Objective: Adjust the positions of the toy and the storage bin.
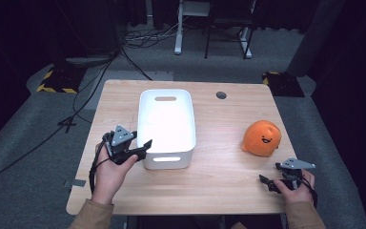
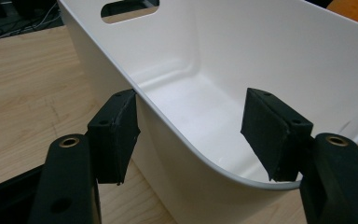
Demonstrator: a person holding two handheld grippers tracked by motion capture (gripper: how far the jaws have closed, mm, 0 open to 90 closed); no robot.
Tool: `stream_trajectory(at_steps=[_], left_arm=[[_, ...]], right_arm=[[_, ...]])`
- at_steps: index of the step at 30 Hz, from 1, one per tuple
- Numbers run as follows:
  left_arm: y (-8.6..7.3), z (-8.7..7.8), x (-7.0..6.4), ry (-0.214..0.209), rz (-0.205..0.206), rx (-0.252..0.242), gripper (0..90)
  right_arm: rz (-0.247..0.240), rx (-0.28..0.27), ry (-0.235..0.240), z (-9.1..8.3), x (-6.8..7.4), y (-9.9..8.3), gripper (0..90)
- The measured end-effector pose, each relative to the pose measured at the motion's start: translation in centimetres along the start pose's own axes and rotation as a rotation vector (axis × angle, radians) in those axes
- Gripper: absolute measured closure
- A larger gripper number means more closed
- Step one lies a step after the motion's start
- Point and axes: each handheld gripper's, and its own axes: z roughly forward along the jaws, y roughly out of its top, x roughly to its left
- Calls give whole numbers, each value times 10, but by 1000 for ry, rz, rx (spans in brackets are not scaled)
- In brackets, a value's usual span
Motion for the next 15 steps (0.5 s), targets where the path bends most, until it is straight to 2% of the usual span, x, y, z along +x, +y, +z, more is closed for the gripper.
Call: stream_trajectory(at_steps=[3, 9, 15], left_arm=[[-2, 0, -12, -19, 7, -12, 364], [-9, 0, -33, -89, 16, -44, 337], [-12, -2, -49, -106, 24, -48, 335]], right_arm=[[0, 0, 0, 0, 0, 0, 80], [0, 0, 0, 0, 0, 0, 80], [0, -1, 0, 0, 0, 0, 81]])
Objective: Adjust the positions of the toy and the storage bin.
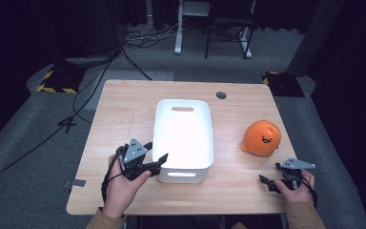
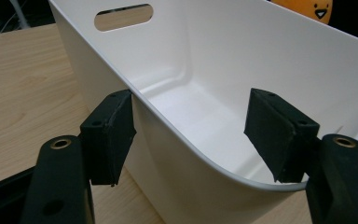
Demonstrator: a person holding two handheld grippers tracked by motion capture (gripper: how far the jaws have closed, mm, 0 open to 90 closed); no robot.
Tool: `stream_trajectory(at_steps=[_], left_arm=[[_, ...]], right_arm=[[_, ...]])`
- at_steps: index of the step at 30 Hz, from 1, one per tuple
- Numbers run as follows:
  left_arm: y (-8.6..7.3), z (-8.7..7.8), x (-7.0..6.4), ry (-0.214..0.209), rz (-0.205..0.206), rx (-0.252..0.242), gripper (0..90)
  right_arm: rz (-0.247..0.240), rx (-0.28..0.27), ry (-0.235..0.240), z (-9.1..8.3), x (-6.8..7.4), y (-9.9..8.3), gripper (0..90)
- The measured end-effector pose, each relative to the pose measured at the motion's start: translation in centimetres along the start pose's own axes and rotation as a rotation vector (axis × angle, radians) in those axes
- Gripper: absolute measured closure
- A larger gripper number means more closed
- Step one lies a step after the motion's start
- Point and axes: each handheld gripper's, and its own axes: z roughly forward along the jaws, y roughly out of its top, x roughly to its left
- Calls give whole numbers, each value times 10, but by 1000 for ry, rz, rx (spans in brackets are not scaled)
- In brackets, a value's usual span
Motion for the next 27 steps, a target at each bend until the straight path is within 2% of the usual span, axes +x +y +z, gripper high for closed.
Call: stream_trajectory(at_steps=[3, 6, 15, 18, 27], left_arm=[[-1, 0, -12, -10, 7, 2, 327], [-2, 2, -20, -31, 27, 5, 298], [-2, 8, -43, -87, 32, 20, 241], [-2, 9, -52, -105, 49, 22, 235], [-3, 10, -73, -93, 55, 26, 209]], right_arm=[[0, 0, 0, 0, 0, 0, 80], [-5, -2, 1, 0, 0, 0, 81], [-8, -2, 1, 0, 0, 0, 81], [-8, -2, 1, 0, 0, 0, 80], [-7, -3, 1, 0, 0, 0, 80]])
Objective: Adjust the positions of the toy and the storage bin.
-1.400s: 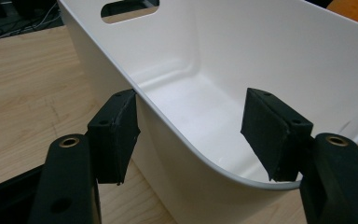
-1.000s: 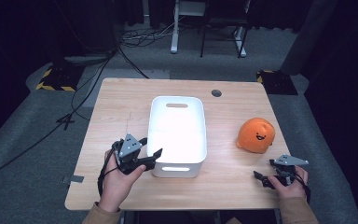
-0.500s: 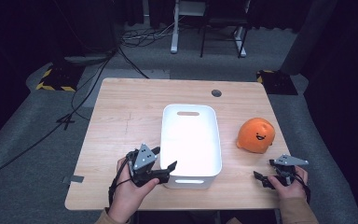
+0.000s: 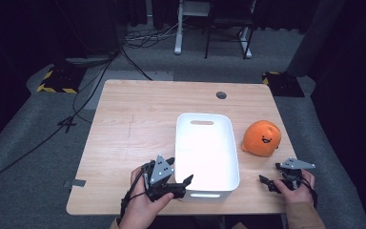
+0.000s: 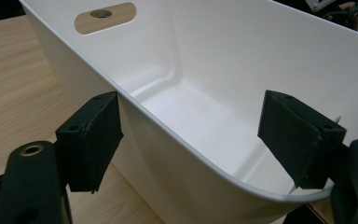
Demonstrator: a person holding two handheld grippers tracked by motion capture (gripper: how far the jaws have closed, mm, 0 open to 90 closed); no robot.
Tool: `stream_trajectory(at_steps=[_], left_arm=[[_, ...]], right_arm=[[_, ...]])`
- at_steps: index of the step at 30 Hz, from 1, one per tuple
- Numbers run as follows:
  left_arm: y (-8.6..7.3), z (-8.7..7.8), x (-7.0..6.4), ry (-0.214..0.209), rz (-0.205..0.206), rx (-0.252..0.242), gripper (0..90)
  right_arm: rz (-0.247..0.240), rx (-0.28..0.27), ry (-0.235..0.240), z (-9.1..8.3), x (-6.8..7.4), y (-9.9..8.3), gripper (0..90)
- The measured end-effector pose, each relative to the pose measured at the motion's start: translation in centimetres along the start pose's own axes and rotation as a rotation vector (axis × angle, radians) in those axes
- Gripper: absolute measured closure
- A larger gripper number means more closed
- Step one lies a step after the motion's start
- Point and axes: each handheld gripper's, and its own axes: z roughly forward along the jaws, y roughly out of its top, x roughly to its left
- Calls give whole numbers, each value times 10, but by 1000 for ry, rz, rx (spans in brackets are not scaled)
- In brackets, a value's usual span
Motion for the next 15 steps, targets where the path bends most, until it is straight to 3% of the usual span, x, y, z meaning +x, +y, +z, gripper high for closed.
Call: stream_trajectory(at_steps=[5, 15], left_arm=[[-1, 1, -8, -15, 4, 0, 204], [-1, -1, -20, 10, 20, 10, 186]], right_arm=[[-1, 0, 0, 0, 0, 0, 81], [-2, -1, 4, 0, 0, 0, 80]])
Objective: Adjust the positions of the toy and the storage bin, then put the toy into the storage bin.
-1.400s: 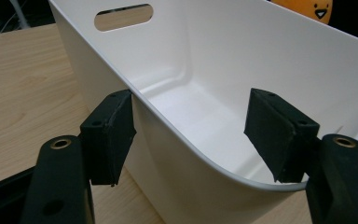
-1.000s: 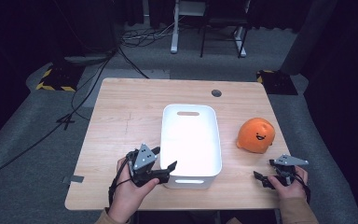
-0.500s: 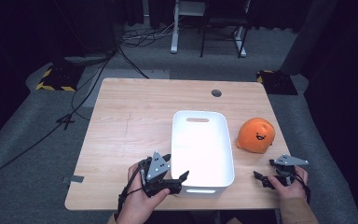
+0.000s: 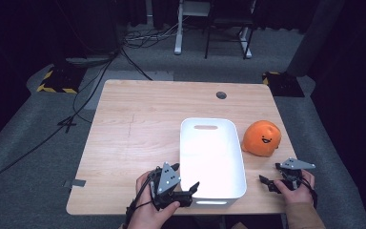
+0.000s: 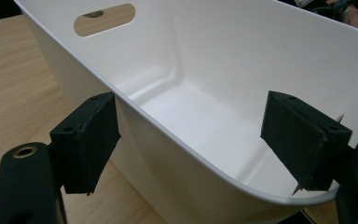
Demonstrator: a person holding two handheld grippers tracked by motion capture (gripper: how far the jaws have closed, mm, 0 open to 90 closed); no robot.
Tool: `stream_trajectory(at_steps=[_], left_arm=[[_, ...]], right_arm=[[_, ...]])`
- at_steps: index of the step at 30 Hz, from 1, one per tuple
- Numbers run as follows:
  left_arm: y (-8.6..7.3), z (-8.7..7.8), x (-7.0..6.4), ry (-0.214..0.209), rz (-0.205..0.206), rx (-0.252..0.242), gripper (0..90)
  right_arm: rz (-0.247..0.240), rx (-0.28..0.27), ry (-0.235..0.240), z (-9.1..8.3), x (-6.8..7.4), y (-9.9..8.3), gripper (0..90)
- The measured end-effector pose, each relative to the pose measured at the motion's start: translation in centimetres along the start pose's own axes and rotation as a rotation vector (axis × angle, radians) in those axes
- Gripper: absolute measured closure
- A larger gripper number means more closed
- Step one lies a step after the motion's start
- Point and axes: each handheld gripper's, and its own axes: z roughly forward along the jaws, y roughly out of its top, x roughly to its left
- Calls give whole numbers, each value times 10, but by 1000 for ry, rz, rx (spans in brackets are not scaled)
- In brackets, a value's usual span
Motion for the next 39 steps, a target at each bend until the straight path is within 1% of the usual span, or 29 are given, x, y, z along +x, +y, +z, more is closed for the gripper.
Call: stream_trajectory(at_steps=[3, 4, 5, 6, 7, 8, 9, 11, 12, 15, 16, 17, 18, 19, 20, 22, 24, 25, 28, 29, 30, 31, 32, 33, 34, 35, 37, 38, 39], left_arm=[[0, 0, 2, -14, -15, -9, 173], [0, -1, 3, -18, -30, -16, 173], [1, -4, 5, -15, -42, -40, 173], [3, -6, 7, -1, -36, -61, 173], [4, -8, 8, -2, -44, -80, 173], [5, -10, 11, 10, -39, -89, 173], [5, -10, 11, 10, -39, -89, 173], [8, -16, 18, 33, -44, -116, 178], [10, -18, 22, 43, -38, -120, 183], [12, -23, 31, 62, -47, -128, 187], [13, -26, 41, 103, -47, -136, 189], [13, -27, 46, 126, -52, -142, 193], [13, -27, 46, 126, -52, -142, 196], [12, -28, 52, 153, -56, -144, 196], [10, -29, 64, 188, -60, -141, 200], [7, -30, 74, 215, -66, -133, 200], [4, -30, 82, 240, -73, -123, 200], [4, -30, 82, 240, -73, -123, 200], [0, -30, 93, 266, -80, -109, 200], [-4, -29, 100, 280, -82, -89, 200], [-4, -29, 100, 280, -82, -89, 200], [-6, -27, 104, 287, -81, -77, 200], [-10, -24, 113, 299, -84, -48, 200], [-13, -22, 117, 304, -90, -34, 200], [-13, -22, 117, 304, -90, -34, 200], [-20, -18, 127, 324, -98, -5, 200], [-27, -15, 136, 336, -112, 29, 198], [-27, -15, 136, 336, -112, 29, 197], [-31, -14, 140, 335, -123, 44, 197]], right_arm=[[1, 0, 0, 0, 0, 0, 81], [0, 0, 0, 0, 0, 0, 81], [0, 0, 1, 0, 0, 0, 81], [0, 0, 0, 0, 0, 0, 80], [0, 0, 0, 0, 0, 0, 80], [-3, 0, 0, 0, 0, 0, 80], [-3, 0, 0, 0, 0, 0, 80], [-1, 0, 0, 0, 0, 0, 80], [-2, 1, 0, 0, 0, 0, 80], [-1, 1, 0, 0, 0, 0, 80], [0, 0, 0, 0, 0, 0, 80], [-2, 1, 0, 0, 0, 0, 80], [-2, 1, 0, 0, 0, 0, 80], [1, 0, 1, 0, 0, 0, 81], [-1, 1, 0, 0, 0, 0, 81], [-1, 1, 0, 0, 0, 0, 81], [-2, 1, 0, 0, 0, 0, 80], [-1, 1, 0, 0, 0, 0, 80], [-1, 1, 0, 0, 0, 0, 81], [-1, 1, 0, 0, 0, 0, 81], [-1, 1, 0, 0, 0, 0, 81], [-2, 1, 0, 0, 0, 0, 80], [-1, 1, 0, 0, 0, 0, 80], [-2, 1, 0, 0, 0, 0, 81], [-2, 1, 0, 0, 0, 0, 81], [2, 0, 1, 0, 0, 0, 81], [4, -2, 2, 0, 1, 0, 80], [4, -2, 2, 0, 1, 0, 80], [-2, 5, 4, -1, 0, 0, 81]])
